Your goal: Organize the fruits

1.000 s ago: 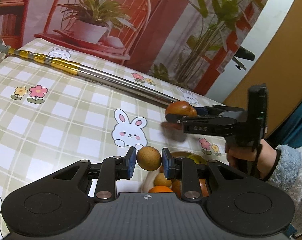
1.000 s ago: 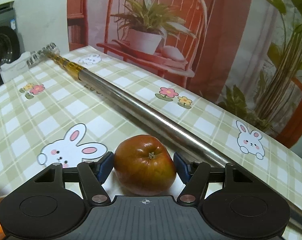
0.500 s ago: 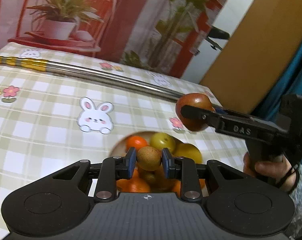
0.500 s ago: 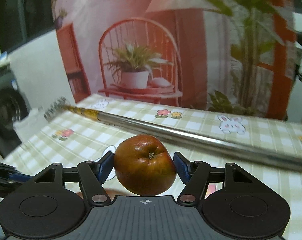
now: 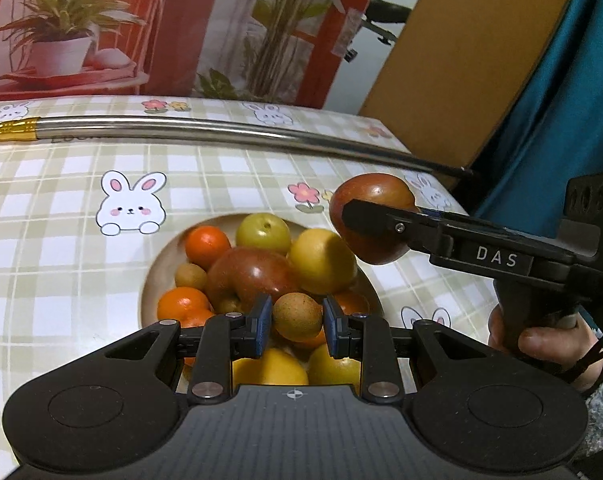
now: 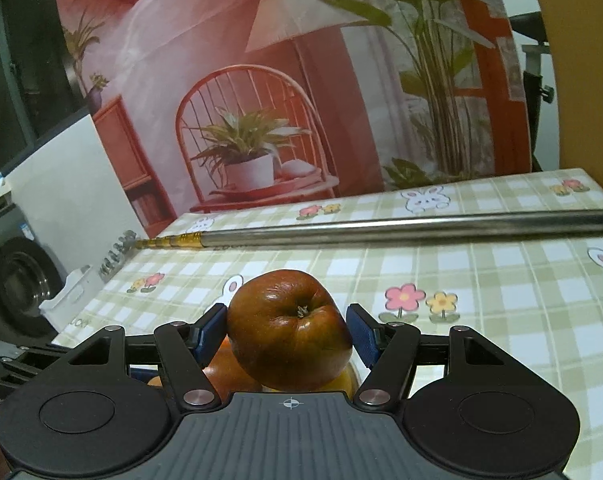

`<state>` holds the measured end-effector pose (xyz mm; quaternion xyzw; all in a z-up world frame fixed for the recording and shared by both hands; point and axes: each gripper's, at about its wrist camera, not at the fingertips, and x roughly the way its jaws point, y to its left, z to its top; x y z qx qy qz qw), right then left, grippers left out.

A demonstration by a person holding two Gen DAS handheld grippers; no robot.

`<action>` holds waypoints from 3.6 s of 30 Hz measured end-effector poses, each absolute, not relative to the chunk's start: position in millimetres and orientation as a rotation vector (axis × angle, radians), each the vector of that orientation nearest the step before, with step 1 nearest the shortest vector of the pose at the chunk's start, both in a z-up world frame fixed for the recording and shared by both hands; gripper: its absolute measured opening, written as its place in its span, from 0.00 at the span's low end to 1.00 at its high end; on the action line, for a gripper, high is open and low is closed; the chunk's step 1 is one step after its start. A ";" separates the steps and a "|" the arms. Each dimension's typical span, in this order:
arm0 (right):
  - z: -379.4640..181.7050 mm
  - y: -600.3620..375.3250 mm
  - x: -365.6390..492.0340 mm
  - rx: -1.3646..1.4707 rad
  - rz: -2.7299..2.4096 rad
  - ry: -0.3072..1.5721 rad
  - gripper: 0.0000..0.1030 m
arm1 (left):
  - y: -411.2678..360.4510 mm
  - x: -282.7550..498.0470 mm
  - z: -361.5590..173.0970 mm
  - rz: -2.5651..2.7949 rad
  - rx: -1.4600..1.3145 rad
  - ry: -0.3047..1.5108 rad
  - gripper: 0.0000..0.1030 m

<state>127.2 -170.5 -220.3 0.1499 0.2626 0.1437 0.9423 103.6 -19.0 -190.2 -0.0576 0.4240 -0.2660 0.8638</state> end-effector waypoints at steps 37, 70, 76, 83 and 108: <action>-239.3 -128.5 107.2 0.219 0.322 0.612 0.59 | 30.0 84.8 -164.8 -0.257 -0.243 0.755 0.53; -235.3 -120.9 97.3 0.140 0.300 0.634 0.93 | 28.4 75.4 -163.8 -0.243 -0.231 0.764 0.77; -229.1 -125.6 97.8 0.159 0.282 0.631 1.00 | 28.8 71.6 -157.8 -0.262 -0.232 0.739 0.87; -214.5 -133.1 93.7 0.177 0.254 0.604 1.00 | 25.5 64.6 -139.4 -0.255 -0.164 0.682 0.94; -68.4 -165.3 40.7 0.142 0.108 0.330 1.00 | 4.4 13.4 -9.6 -0.241 0.056 0.361 1.00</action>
